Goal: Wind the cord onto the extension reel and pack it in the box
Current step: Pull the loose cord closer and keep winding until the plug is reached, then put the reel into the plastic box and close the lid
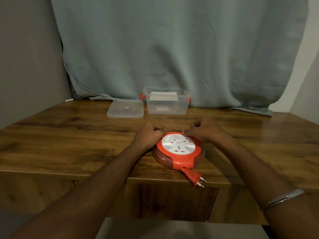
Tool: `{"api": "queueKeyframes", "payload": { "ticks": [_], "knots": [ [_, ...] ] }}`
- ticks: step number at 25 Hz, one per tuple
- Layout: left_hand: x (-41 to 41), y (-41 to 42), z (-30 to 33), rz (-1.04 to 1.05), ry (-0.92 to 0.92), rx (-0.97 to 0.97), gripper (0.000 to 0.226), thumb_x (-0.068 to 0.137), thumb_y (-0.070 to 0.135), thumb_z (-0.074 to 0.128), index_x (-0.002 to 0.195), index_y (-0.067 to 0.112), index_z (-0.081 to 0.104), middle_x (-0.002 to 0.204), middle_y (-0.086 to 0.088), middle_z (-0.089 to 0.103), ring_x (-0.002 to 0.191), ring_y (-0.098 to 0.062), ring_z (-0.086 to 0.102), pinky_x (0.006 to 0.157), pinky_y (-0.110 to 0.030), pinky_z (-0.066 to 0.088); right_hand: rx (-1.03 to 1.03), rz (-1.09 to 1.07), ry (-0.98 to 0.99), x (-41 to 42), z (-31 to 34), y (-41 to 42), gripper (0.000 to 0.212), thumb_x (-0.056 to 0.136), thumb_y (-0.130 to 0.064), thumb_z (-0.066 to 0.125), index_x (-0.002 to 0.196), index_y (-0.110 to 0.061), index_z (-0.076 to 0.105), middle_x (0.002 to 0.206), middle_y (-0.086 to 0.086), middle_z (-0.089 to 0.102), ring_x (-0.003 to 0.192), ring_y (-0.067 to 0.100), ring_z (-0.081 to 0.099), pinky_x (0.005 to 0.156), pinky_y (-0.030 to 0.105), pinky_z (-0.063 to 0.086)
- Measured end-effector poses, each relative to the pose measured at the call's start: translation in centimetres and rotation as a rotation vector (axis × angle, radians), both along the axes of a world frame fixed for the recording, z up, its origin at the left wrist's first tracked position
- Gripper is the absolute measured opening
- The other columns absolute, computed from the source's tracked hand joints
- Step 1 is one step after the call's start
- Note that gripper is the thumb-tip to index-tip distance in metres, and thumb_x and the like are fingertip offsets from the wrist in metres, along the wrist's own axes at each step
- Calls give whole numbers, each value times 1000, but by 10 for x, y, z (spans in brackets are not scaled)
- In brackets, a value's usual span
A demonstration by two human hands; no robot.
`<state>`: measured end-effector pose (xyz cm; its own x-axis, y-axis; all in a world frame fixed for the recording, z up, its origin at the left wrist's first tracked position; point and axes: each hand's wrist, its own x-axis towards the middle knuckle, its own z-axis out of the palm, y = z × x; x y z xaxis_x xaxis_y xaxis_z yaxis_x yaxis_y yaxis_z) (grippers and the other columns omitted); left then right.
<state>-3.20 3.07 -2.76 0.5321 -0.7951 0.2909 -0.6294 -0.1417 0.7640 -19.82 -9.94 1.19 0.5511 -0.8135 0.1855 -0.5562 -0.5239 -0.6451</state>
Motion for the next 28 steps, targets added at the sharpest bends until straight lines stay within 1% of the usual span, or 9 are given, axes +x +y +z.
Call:
{"api": "queueKeyframes", "payload": {
  "ticks": [2, 4, 7, 11, 14, 17, 19, 24, 28],
  "knots": [
    [12, -13, 10, 41, 278, -92, 41, 86, 54, 58, 93, 19, 79, 97, -3, 78, 91, -21, 71, 90, -41, 55, 34, -10, -147, 11, 15, -22, 29, 76, -38, 86, 73, -11, 73, 57, -5, 68, 57, 11, 61, 64, 31, 51],
    [37, -39, 32, 144, 408, -202, 44, 94, 53, 50, 107, 19, 74, 115, -9, 73, 101, -26, 67, 91, -38, 51, 15, -45, -328, 29, 29, -53, 29, 81, -41, 83, 91, -14, 78, 74, -2, 74, 72, 16, 67, 73, 35, 55],
    [85, -83, 67, 280, 305, -232, 51, 102, 45, 39, 136, 12, 59, 140, -15, 60, 124, -34, 56, 104, -39, 44, -17, -144, -430, 72, 47, -109, 60, 85, -51, 78, 131, -13, 67, 121, 9, 71, 108, 27, 68, 87, 32, 51],
    [127, -136, 64, 320, 328, -251, 54, 100, 39, 48, 146, 10, 44, 148, -15, 52, 130, -35, 52, 104, -37, 42, 199, -180, -556, 128, 46, -170, 81, 90, -55, 70, 151, -7, 48, 151, 16, 54, 136, 34, 55, 111, 37, 44],
    [140, -158, 49, 332, 319, -206, 58, 100, 42, 50, 150, 15, 38, 148, -14, 52, 130, -36, 52, 106, -40, 42, 450, -136, -609, 149, 28, -190, 62, 94, -41, 67, 140, -1, 58, 139, 21, 64, 123, 39, 63, 109, 51, 52],
    [137, -152, 46, 349, 275, -272, 53, 99, 41, 51, 145, 15, 45, 143, -13, 56, 127, -34, 54, 99, -35, 42, 354, -210, -635, 143, 22, -177, 26, 95, -28, 64, 106, -5, 69, 118, 20, 71, 108, 40, 67, 98, 56, 57],
    [125, -133, 46, 312, 258, -338, 52, 99, 41, 53, 144, 16, 48, 138, -9, 60, 123, -31, 56, 95, -32, 41, 265, -258, -666, 126, 21, -154, 19, 95, -27, 63, 97, -9, 68, 112, 18, 71, 104, 39, 67, 96, 56, 57],
    [75, -64, 46, 246, 329, -556, 49, 98, 33, 58, 144, 18, 51, 111, 18, 55, 99, -4, 55, 93, -23, 37, 201, -247, -753, 70, 16, -65, 34, 100, -35, 58, 125, -13, 65, 111, 8, 68, 86, 22, 64, 67, 31, 50],
    [49, -18, 31, 209, 444, -583, 50, 97, 27, 60, 145, 15, 51, 137, 5, 60, 122, -17, 58, 110, -39, 45, 180, -202, -741, 39, 7, -14, 40, 100, -40, 58, 133, -18, 65, 125, 7, 69, 111, 30, 65, 97, 46, 55]
  ]
}}
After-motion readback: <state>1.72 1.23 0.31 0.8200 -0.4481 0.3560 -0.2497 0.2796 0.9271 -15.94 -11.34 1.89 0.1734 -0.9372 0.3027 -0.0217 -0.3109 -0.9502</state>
